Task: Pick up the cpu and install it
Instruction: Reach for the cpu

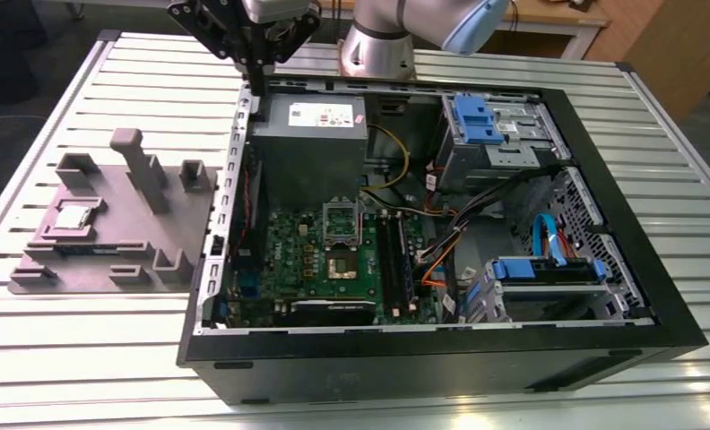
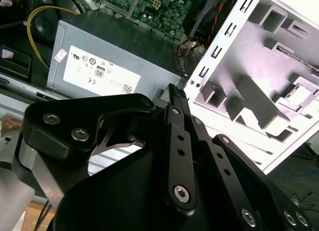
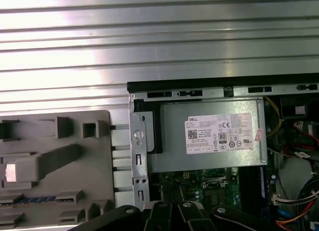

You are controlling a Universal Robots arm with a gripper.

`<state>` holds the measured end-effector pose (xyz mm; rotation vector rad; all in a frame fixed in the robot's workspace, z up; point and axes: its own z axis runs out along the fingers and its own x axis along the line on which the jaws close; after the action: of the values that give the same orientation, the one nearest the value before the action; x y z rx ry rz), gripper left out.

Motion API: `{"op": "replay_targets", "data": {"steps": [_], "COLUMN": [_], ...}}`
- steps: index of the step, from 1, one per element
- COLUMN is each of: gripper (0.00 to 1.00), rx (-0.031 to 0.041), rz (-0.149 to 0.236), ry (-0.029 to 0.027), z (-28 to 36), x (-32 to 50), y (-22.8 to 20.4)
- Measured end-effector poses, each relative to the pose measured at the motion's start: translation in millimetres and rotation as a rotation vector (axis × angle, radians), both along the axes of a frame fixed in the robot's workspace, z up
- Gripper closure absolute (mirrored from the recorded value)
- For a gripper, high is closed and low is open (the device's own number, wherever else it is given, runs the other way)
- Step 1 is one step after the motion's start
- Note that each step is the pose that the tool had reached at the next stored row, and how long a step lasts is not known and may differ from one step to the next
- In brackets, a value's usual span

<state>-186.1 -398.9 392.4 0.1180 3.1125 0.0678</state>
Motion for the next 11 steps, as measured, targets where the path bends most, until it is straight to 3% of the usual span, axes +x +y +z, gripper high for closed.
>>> {"op": "replay_targets", "data": {"steps": [11], "gripper": [0.9], "rx": [0.0], "rz": [0.0], "ry": [0.0], "z": [-0.3], "x": [-6.8], "y": [0.0]}}
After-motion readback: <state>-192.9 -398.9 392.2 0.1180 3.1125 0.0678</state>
